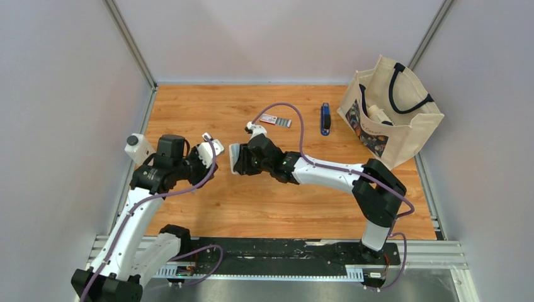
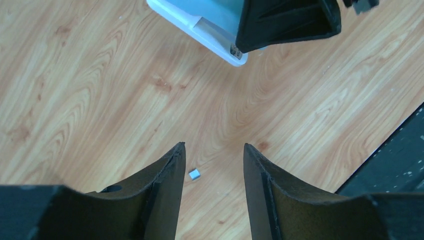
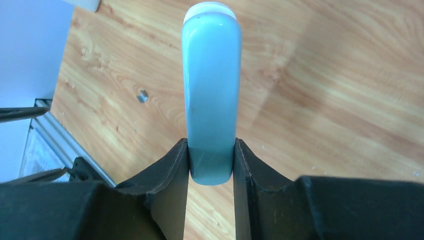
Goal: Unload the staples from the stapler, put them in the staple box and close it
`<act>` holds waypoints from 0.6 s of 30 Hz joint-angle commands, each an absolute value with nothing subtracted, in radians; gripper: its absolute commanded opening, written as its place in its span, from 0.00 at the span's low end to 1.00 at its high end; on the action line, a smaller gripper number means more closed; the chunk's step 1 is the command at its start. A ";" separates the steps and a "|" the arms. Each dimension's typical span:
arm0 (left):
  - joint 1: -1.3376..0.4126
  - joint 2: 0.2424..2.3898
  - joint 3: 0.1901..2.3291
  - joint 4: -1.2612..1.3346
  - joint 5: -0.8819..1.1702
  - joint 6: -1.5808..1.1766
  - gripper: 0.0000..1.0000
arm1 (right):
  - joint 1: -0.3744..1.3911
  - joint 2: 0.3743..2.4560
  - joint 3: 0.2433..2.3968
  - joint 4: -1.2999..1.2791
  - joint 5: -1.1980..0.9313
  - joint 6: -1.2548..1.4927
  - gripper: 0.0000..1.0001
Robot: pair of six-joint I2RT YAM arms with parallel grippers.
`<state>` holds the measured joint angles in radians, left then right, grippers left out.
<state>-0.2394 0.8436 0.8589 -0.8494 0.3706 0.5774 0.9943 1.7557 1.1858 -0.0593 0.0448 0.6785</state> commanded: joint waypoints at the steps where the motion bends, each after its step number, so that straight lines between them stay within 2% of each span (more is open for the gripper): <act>1: -0.157 0.861 0.949 -0.868 0.413 0.345 0.54 | 0.999 1.844 1.331 -0.161 0.144 0.600 0.00; 4: -0.072 0.902 1.015 -0.896 0.431 0.267 0.56 | 1.000 1.963 1.460 -0.228 0.167 0.578 0.00; 9: 0.075 1.017 1.107 -1.029 0.578 0.268 0.56 | 1.014 2.195 1.753 -0.406 0.163 0.591 0.00; 15: 0.104 0.936 1.032 -0.959 0.554 0.295 0.57 | 1.042 2.382 2.040 -0.534 0.179 0.614 0.00; 16: 0.104 0.919 1.022 -0.951 0.552 0.295 0.57 | 1.042 2.407 2.071 -0.557 0.178 0.620 0.02; 18: 0.104 0.904 1.012 -0.945 0.548 0.293 0.57 | 1.042 2.443 2.123 -0.581 0.181 0.629 0.13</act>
